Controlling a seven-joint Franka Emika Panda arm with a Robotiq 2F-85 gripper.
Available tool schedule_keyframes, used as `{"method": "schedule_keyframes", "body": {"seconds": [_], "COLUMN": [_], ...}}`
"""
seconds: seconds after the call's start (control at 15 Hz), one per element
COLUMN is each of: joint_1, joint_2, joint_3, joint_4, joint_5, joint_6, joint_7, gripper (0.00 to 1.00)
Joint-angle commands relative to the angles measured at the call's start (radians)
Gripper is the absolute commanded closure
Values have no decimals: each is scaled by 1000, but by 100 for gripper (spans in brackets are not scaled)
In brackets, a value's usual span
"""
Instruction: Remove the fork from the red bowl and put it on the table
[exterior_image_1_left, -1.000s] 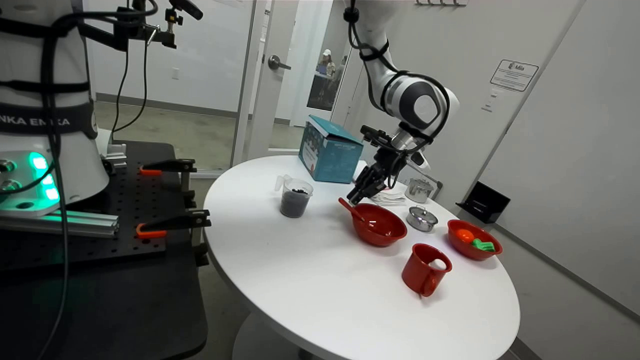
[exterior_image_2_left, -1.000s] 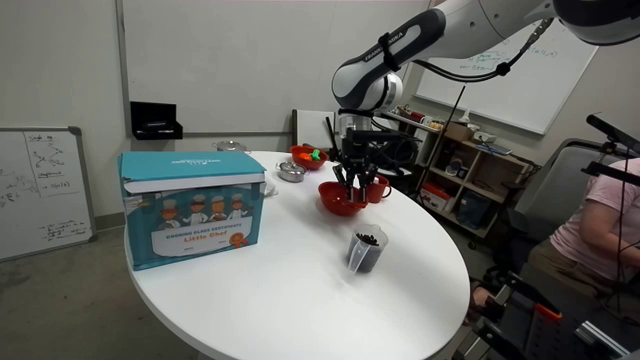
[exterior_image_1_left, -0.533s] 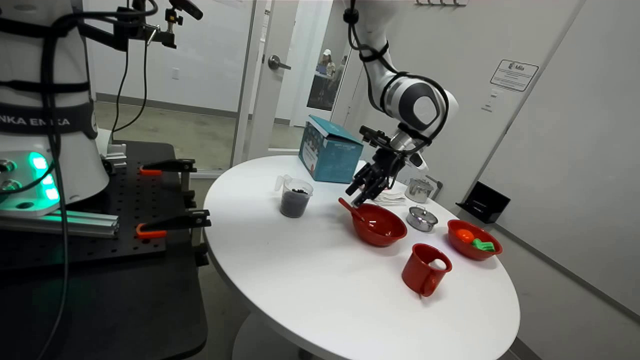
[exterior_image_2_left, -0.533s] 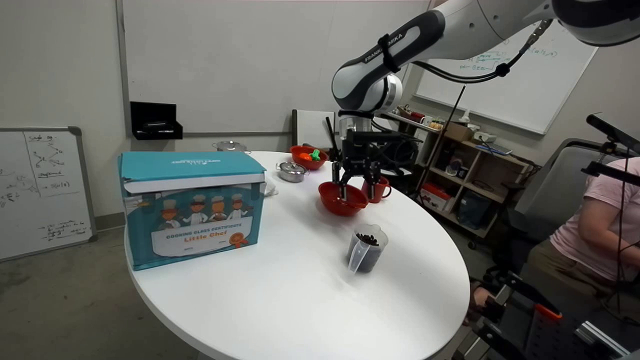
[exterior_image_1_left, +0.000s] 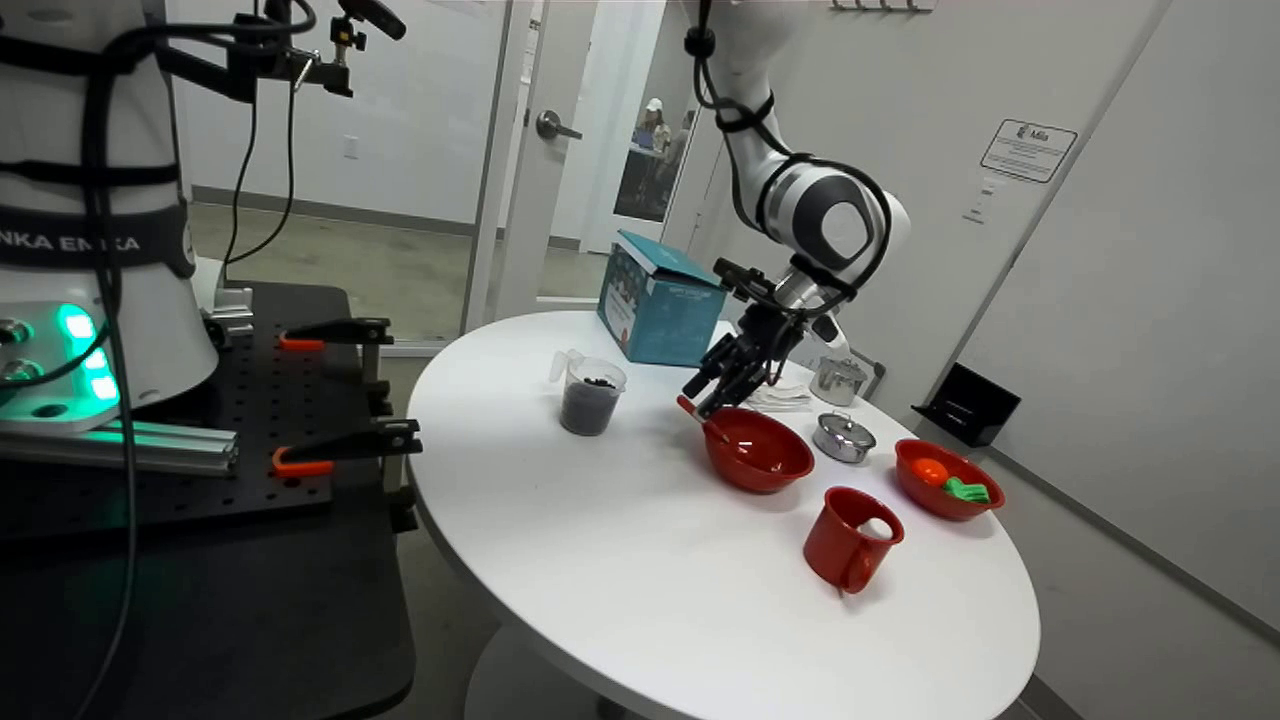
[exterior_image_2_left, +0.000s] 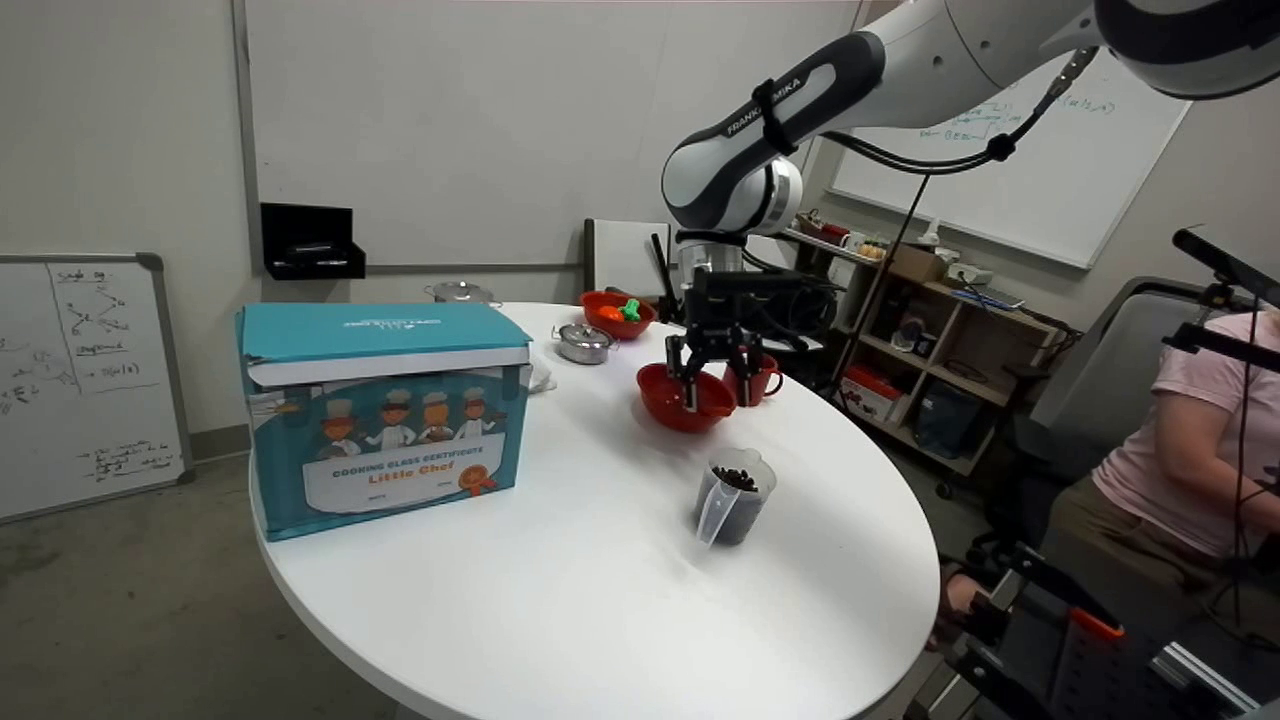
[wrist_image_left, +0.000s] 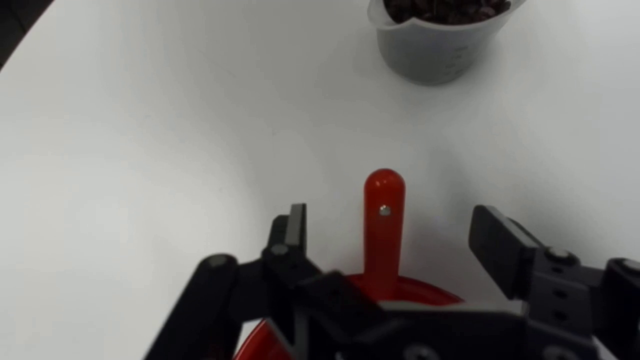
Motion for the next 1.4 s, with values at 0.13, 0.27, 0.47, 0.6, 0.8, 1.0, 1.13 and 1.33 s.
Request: {"method": "schedule_keyframes", "body": {"seconds": [0.13, 0.27, 0.47, 0.6, 0.8, 1.0, 1.13, 1.33], "joint_1": [-9, -11, -16, -20, -23, -16, -5, 30], "joint_2": [24, 20, -5, -41, -118, -217, -295, -396], "joint_3": [6, 7, 11, 11, 7, -4, -15, -45], "joint_4": [41, 37, 9, -26, -100, -184, -251, -343], "joint_5": [18, 20, 34, 51, 76, 74, 57, 21], "joint_6": [-39, -38, -23, -6, 33, 70, 92, 131], "joint_7": [-29, -32, -42, -44, -40, -32, -20, 70], "gripper": [63, 78, 97, 93, 93, 93, 93, 93]}}
